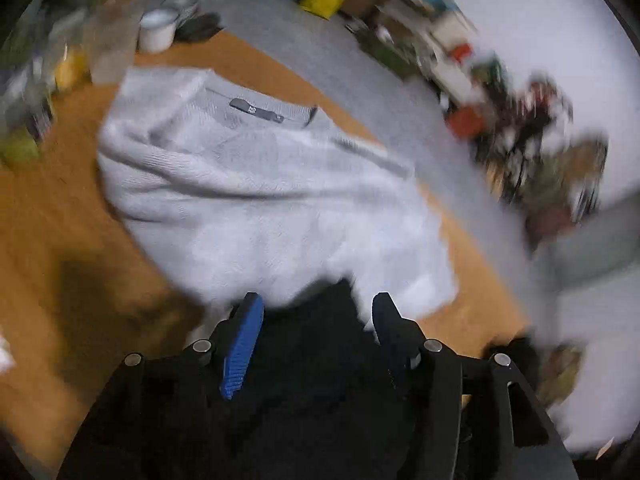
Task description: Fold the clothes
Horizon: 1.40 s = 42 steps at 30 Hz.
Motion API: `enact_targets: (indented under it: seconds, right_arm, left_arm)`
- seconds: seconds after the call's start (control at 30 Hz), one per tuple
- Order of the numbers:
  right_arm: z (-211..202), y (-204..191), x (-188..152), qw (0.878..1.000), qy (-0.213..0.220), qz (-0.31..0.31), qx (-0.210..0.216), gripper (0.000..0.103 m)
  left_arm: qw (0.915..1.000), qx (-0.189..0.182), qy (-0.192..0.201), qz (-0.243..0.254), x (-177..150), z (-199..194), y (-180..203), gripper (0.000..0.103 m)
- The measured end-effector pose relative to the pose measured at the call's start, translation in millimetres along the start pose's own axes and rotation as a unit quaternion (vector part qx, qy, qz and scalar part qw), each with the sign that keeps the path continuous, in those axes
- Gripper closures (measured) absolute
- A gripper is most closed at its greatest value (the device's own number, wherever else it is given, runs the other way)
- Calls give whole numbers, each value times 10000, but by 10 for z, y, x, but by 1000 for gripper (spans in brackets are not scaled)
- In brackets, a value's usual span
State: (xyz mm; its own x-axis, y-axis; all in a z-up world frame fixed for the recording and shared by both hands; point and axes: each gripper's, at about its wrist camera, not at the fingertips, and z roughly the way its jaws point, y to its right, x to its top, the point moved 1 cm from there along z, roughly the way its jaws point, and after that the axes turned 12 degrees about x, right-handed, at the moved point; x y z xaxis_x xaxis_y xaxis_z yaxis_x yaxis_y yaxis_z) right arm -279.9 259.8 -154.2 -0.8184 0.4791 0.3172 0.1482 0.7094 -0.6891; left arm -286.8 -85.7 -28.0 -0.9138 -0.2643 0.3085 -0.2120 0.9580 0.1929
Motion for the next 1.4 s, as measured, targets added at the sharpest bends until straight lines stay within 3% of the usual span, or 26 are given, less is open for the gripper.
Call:
enact_targets:
  seconds: [0.07,0.13,0.23,0.3,0.37,0.43,0.5,0.6,0.67,0.83,0.9,0.93,1.0,1.03,1.07,1.17,1.2,1.3,1.4]
  right_arm:
    - [-149,-106,-3,9987,231,-235,-385,25]
    - [-313,-247,-32,9945,432,-550,-776,23]
    - [-508,-489,-107,9849,584,-1073,-1228,33]
    - [-333,-811,-353,9821,-155,-1693,-807,35]
    - [-49,-1044,-654,9719,-1024,-2077,-411,43]
    - [217,-1147,-895,9597,-1605,-2274,-402,45]
    - [425,-1103,-1044,9487,-1846,-2402,-906,46]
    - [465,-710,-983,9359,-1558,-2250,-2218,44]
    - [287,-528,-878,9468,-1430,-1874,-2192,49]
    - [28,-581,-634,9649,-966,-1799,-1651,49]
    - [126,-529,-530,9660,-862,-1714,-1731,46]
    - [212,-431,-504,9639,-900,-1600,-1928,46]
    - [397,-171,-451,9591,-1055,-1312,-2276,48]
    - [390,-108,-425,9611,-981,-1222,-2275,42]
    - [325,-75,-396,9643,-776,-1140,-2263,43]
    - [-23,-7,-361,9659,-90,-775,-2467,46]
    - [-169,-24,-422,9666,9,-737,-2454,45]
    - [-509,-123,-784,9769,-225,-973,-1889,30]
    - [-606,-158,-1264,9779,-611,-1065,-1692,28]
  left_arm:
    - [9915,539,-282,1149,-277,-84,204,45]
    - [9700,1001,-516,2153,-621,-79,421,45]
    - [9380,1075,-968,3151,-1102,49,707,45]
    - [9330,919,-1274,3238,-1254,195,798,45]
    - [9310,1010,-1458,3191,-1328,353,797,47]
    - [9281,1190,-1586,3152,-1374,509,747,50]
    - [9323,1573,-1512,2886,-1309,665,492,51]
    - [9520,1069,-1593,2387,-1239,707,162,55]
    - [9567,886,-1505,2327,-1296,544,67,55]
    - [9422,1137,-1070,2966,-1564,281,223,55]
    - [9382,1575,-1076,2887,-1558,430,135,55]
    - [9403,1688,-1129,2732,-1527,537,41,54]
    - [9598,1211,-1107,2279,-1451,543,-121,53]
    - [9656,1093,-1094,2092,-1451,489,-203,53]
    - [9707,980,-1083,1906,-1452,435,-284,53]
    - [9699,1394,-678,1877,-1631,208,-345,53]
    - [9684,1465,-522,1950,-1717,131,-327,53]
    - [9702,887,-402,2220,-2052,-89,-198,53]
    - [9644,706,-408,2517,-2419,-179,20,53]
